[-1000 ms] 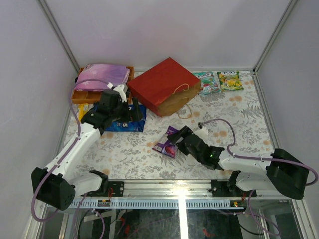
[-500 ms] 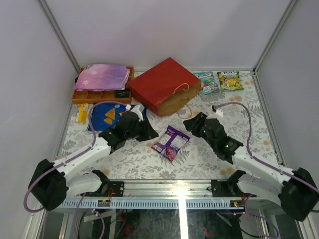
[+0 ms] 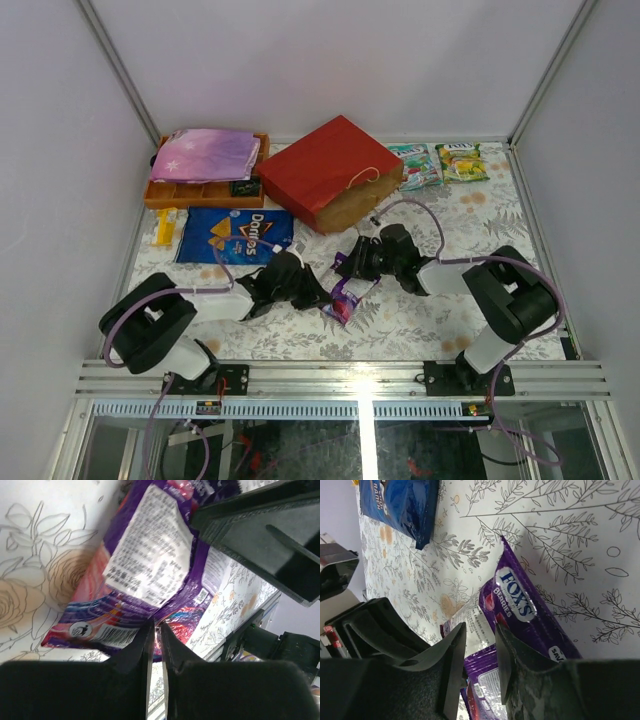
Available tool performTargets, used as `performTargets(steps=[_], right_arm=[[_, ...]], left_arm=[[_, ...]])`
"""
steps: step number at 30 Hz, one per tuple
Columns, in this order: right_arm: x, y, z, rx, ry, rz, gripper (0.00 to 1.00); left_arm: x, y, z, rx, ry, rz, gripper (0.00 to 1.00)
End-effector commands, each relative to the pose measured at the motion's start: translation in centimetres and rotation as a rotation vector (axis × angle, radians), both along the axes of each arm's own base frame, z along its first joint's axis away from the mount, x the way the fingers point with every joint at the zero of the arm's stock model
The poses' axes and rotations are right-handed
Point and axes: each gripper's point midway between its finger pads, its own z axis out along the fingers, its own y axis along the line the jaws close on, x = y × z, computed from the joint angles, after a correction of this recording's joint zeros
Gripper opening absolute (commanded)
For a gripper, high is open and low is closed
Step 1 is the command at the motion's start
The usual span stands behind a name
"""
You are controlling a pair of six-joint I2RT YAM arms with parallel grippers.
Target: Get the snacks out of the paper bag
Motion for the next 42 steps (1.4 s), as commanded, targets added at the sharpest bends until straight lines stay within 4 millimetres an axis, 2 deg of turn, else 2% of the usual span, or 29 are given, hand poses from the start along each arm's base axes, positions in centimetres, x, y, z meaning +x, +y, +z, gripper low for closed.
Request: performTargets(steps=[1,4,9,13,17,21,25,27,29,33,35,38,42], right_arm=[[-0.9,-0.3,-1.5,0.04,-0.002,0.015,0.37],[-2.4,-1.6,-3.6,0.038,0.052,-0.036,0.36],[-5.1,-4.1,-5.2,0.074,0.126,-0.161,0.3],[-6.1,-6.8,-5.3,0.065,0.138,-0.296,0.37],[-6.4,-7.6,-4.7,0.022,0.113,-0.342,0.5],[-5.0,-7.7,-2.9,-0.067,0.016,-0.333,0.62],[-3.7,-7.6,-0.6,-0.141,-0.064,-0.286,0.68],[-3.5,-7.5,0.9,-0.161,-0.096,-0.253,0.69],[-3.9,-7.4,2.0,-0.193,-0.117,-0.201,0.7],[-5.2,-8.1,2.1,-0.365,-0.133,-0.108,0.75],[-5.8,-8.3,1.7,-0.451,-0.14,-0.079,0.81],[-6.4,-7.5,1.9,-0.538,-0.172,-0.057,1.0],[-6.5,-6.2,2.1,-0.691,-0.208,-0.043,0.99]], left_arm=[[0.7,0.1,-0.5,-0.008,0.007,0.065,0.11],[1.0,1.4,-2.0,0.11,0.026,0.095,0.14],[2.6,3.2,-3.2,0.28,0.015,0.131,0.16],[4.6,5.5,-3.6,0.419,-0.007,0.168,0.15],[6.8,7.9,-3.3,0.497,-0.028,0.201,0.15],[8.0,7.6,-1.3,0.476,-0.071,0.196,0.16],[7.8,7.5,1.0,0.445,-0.109,0.19,0.2],[7.5,8.0,2.5,0.435,-0.153,0.193,0.27],[7.1,8.5,4.7,0.408,-0.217,0.194,0.38],[5.6,8.7,6.7,0.367,-0.293,0.12,0.62],[5.0,9.1,6.5,0.385,-0.285,0.099,0.66],[4.2,9.9,6.4,0.41,-0.279,0.092,0.68],[3.7,10.2,7.9,0.385,-0.316,0.083,0.77]])
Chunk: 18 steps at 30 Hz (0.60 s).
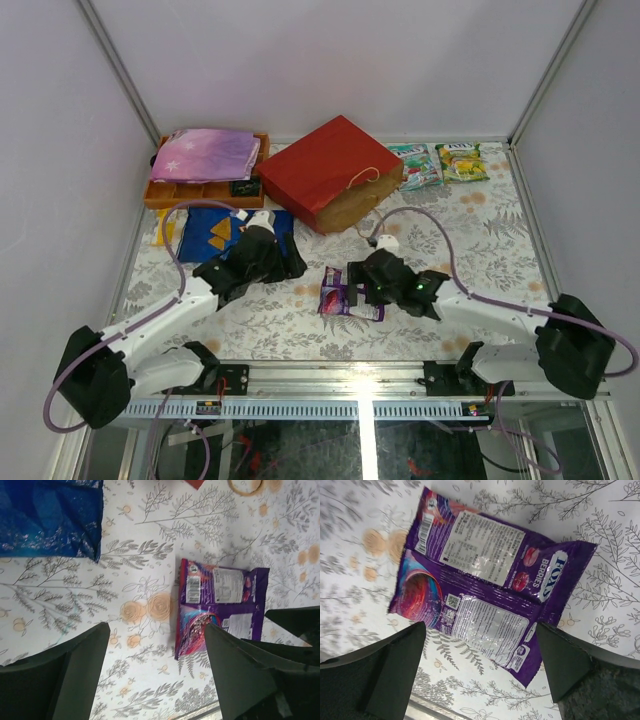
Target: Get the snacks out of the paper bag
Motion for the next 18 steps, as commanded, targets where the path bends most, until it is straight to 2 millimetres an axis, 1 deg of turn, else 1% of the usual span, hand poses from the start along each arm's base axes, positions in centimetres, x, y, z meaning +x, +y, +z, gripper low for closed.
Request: performTargets(steps=[1,3,5,8,10,12,13,14,16,18], right_arm=[[0.5,-0.4,0.1,-0.266,-0.061,-0.015,0.99],[0.3,0.4,-0.6,-0.342,-0.057,-0.003,0.99],[0.0,1.3,-1.4,-0.383,-0.037,0.009,0.99],[-0.3,2.8,-2.6,-0.373,-0.017,0.014,0.99],[-0.5,3.5,-3.6,-0.343,0.005,0.008,0.99],[-0.5,4.0,-4.1,-0.325,0.019,-0.008,0.99],[-0.5,4.3,-4.3,-0.325,0.023,-0.011,0.99],[-0.3,4.7,-4.0,-0.316,0.017,-0.011,0.99],[0.0,5.6,-4.6,-0.335,0.02,0.003,0.99],[0.5,6.7,-4.5,-0.34,0.013,0.019,0.99]], left_arm=[[-1.2,0.7,1.0,0.024,-0.02,-0.051,0.79],[-1.4,0.5,1.6,0.021,-0.019,-0.078,0.84],[-1.7,0.4,2.0,0.024,-0.008,-0.1,0.9],[-2.3,0.3,2.7,0.02,0.005,-0.128,0.99],[-2.5,0.2,3.4,0.012,0.001,-0.143,1.0],[-2.7,0.2,4.1,0.007,-0.005,-0.156,1.0],[-2.8,0.2,4.3,0.008,-0.006,-0.163,1.0],[-2.8,0.3,4.5,0.012,-0.008,-0.165,1.0],[-2.5,0.6,4.7,0.023,-0.013,-0.166,1.0],[-2.2,1.0,4.8,0.032,-0.014,-0.158,1.0]])
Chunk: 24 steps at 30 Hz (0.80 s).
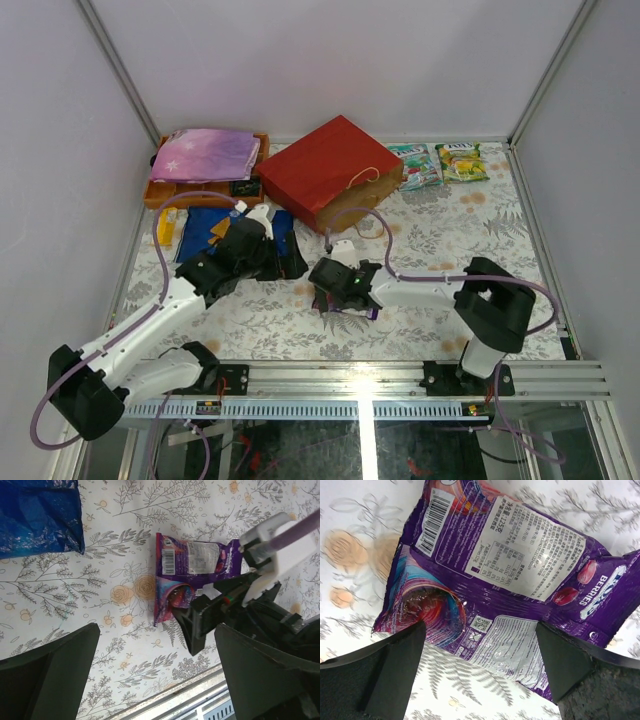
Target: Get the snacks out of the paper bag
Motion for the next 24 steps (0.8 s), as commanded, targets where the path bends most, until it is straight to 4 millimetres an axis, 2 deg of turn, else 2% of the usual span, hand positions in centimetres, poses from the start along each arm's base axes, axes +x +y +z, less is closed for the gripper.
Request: performTargets(steps=[1,5,8,12,14,16,19,21,24], right_arm=[[1.0,2.8,-0.2,0.009,-0.015,0.001,0.99],[1.8,5.0,0.5,0.033,-0.022,0.024,0.99],[2.2,5.9,2.7,0.081,-0.054,0.04,0.99],[3.5,6.3,10.2,0.232,-0.21,0.069,0.99],[4.8,5.4,13.7,0.334,-0.291,0.031,0.99],[6.7,3.7,15.9,0.506,-0.314,-0.045,0.99],[10.1,0.6,16.7,0.806,-0.3,-0.191,0.99],[12.6,-1.2,16.2,0.911,-0.311,-0.272,0.94],[15.9,-1.4,15.7,0.997,-0.296,-0.346,0.89]], left_arm=[[0.4,0.8,1.1,0.022,-0.016,-0.02,1.0],[1.4,2.0,1.7,0.016,-0.019,0.009,1.0],[2.0,2.7,2.2,0.004,-0.026,0.019,1.0],[2.7,3.4,2.7,0.002,-0.038,0.026,1.0],[3.1,3.9,2.8,0.006,-0.046,0.036,1.0],[3.4,4.4,2.6,0.013,-0.049,0.047,1.0],[3.8,4.6,2.6,-0.004,-0.055,0.04,1.0],[3.9,4.5,2.9,-0.027,-0.063,0.024,1.0],[3.9,4.3,3.7,-0.054,-0.096,0.01,1.0]])
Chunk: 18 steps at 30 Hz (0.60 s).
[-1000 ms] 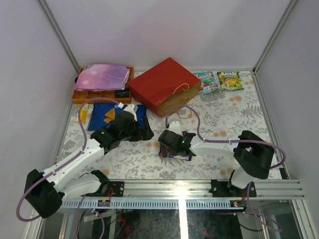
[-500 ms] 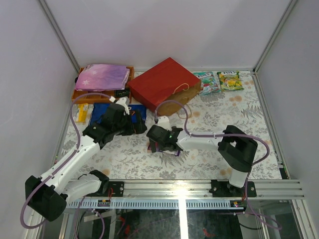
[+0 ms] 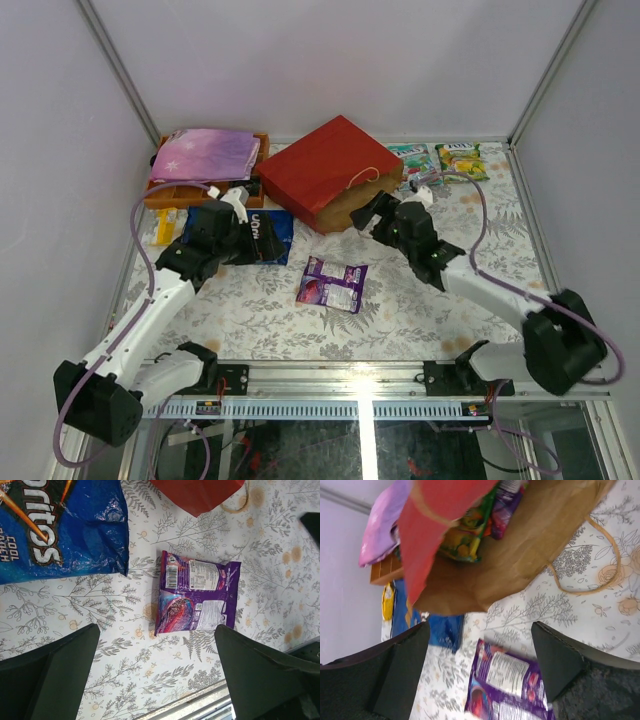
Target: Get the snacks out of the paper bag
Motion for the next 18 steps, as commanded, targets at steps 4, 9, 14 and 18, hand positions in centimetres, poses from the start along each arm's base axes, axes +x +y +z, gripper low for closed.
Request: performTargets(steps=[4,9,14,18], right_arm=[[6.5,3.8,-1.2,0.413,0.033,-0.005,0.8],[11.3,4.5,-4.3,0.55,0.065,-0.063,0.67],[15.1,3.9,-7.0,0.668,0.07,-0.134,0.56],[17.2,2.3,-8.8,0.772,0.039,-0.218,0.55]], left_arm=[[0.2,-0.6,1.8,-0.049,-0.086,-0.056,1.0],[-0.1,-0.6,1.4,-0.051,-0.074,-0.059,1.0],[0.0,-0.6,1.4,-0.048,-0.076,-0.062,1.0],[0.1,-0.7,1.3,-0.046,-0.072,-0.066,1.0]])
